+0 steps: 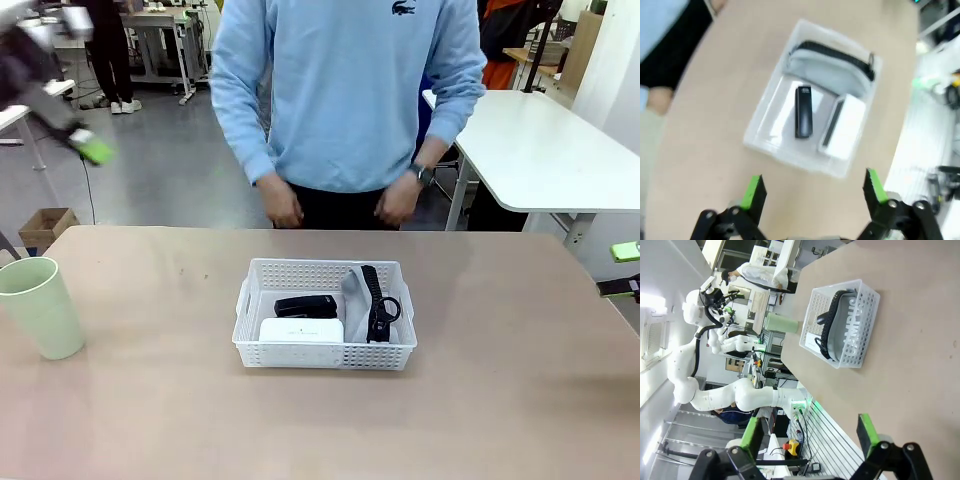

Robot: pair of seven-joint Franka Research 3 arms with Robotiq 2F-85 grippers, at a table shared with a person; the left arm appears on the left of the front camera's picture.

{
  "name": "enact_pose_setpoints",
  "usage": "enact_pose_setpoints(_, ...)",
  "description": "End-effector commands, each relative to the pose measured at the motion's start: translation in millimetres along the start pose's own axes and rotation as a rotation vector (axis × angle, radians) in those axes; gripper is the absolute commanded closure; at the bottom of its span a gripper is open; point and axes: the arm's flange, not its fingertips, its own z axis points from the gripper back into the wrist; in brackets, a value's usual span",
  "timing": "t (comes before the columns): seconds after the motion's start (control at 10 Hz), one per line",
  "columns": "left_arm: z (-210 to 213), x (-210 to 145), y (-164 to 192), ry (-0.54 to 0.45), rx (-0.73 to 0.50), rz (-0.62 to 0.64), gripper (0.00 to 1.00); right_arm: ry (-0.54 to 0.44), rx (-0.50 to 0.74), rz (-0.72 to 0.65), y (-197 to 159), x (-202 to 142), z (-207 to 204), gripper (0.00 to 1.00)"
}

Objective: Efficiently arrange items inside the basket to fit them all.
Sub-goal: Pick up the Stapler and place it inside the Organizing basket.

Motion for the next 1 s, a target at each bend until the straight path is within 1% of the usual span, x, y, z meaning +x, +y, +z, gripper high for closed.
enact_pose_setpoints(0.0, 36.1, -29.1, 49.4, -0.170, -0.071, 0.148, 0.00, -0.002, 0.007, 0.019, 0.8, -0.5, 2.4, 0.00)
enact_pose_setpoints(0.1, 58.1, -67.0, 78.1, -0.267, -0.129, 0.233, 0.00, -0.002, 0.007, 0.019, 0.8, -0.5, 2.4, 0.00)
enact_pose_setpoints(0.2, 70.5, -114.4, 107.7, -0.399, -0.208, 0.292, 0.00, -0.002, 0.007, 0.019, 0.8, -0.5, 2.4, 0.00)
enact_pose_setpoints(0.3, 71.6, -160.6, 128.3, -0.522, -0.276, 0.320, 0.00, -0.002, 0.007, 0.019, 0.8, -0.5, 2.4, 0.00)
enact_pose_setpoints(0.4, 67.9, -188.5, 139.4, -0.590, -0.310, 0.348, 0.00, -0.002, 0.007, 0.019, 0.8, -0.5, 2.4, 0.00)
enact_pose_setpoints(0.5, 53.9, -203.6, 148.4, -0.514, -0.327, 0.418, 0.00, -0.002, 0.007, 0.019, 0.8, -0.5, 2.4, 0.00)
enact_pose_setpoints(0.6, 77.6, -186.1, 130.9, -0.496, -0.240, 0.374, 0.00, -0.002, 0.007, 0.019, 0.8, -0.5, 2.4, 0.00)
enact_pose_setpoints(0.9, 77.6, -186.1, 130.9, -0.496, -0.240, 0.374, 0.00, -0.002, 0.007, 0.019, 0.8, -0.5, 2.4, 0.00)
